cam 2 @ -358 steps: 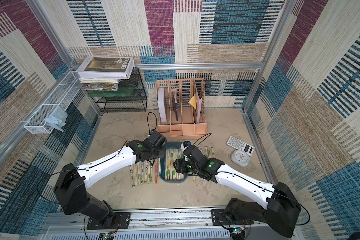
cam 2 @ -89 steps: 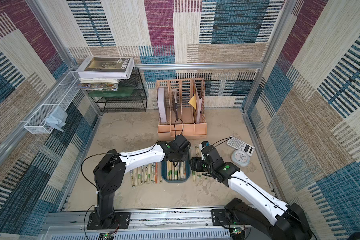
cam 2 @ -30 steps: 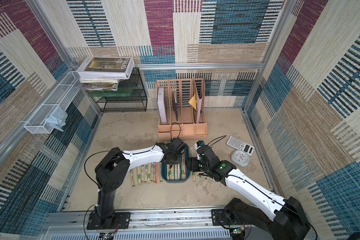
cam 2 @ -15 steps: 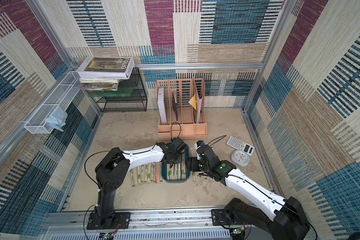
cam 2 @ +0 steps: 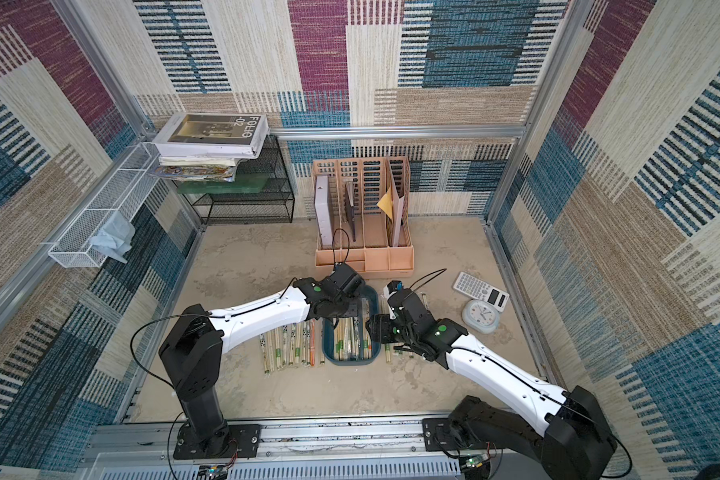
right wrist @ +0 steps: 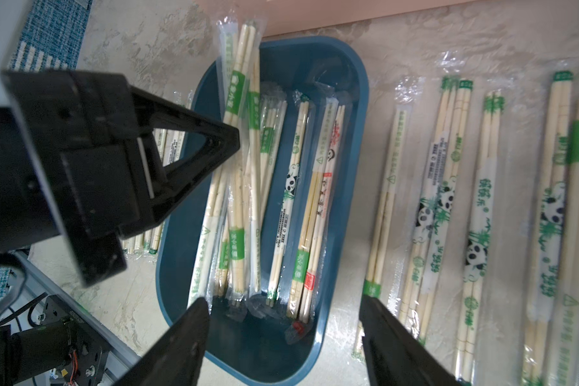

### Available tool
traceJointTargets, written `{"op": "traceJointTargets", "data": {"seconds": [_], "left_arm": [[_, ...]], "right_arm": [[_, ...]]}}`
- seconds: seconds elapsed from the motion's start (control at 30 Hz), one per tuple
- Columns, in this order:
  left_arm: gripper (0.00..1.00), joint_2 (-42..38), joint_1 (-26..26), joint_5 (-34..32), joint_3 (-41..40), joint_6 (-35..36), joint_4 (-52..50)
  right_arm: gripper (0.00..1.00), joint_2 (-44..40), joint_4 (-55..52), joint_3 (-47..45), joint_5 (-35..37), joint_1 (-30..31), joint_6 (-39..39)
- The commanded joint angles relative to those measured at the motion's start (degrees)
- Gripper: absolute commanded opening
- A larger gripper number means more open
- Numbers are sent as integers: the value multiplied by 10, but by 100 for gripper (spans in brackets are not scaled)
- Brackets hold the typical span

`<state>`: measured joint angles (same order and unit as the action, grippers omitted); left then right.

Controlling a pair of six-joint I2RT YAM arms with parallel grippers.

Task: Take the paired disposable chopsticks out of the storage box
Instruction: Pick up the paired disposable chopsticks from the storage box, then place the paired disposable chopsticks in the storage box.

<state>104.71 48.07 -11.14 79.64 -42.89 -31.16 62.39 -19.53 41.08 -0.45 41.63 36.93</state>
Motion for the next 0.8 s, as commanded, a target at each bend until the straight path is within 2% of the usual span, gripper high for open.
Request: {"op": "traceJointTargets", "data": {"seconds": [0.0,0.3,0.5,0.6,0.67,0.77], "left_arm": [[5,-6,-5,-4,-6,11,-5],[2,5,-10,19,-30,6,14],[5,-16,-13,23,-44,6,17],[4,-33,-15,17,-69,2,44],[0,-30,-18,23,-61,4,28],[0,-28,-19,28,-65,4,37]], "right_arm": [[74,8,14,8,7,6,1],[75,39,29,18,5,20,0],[74,76,43,23,8,35,1],[74,81,49,24,11,37,3],[74,81,49,24,12,37,4],[74,81,49,23,13,37,4]]}}
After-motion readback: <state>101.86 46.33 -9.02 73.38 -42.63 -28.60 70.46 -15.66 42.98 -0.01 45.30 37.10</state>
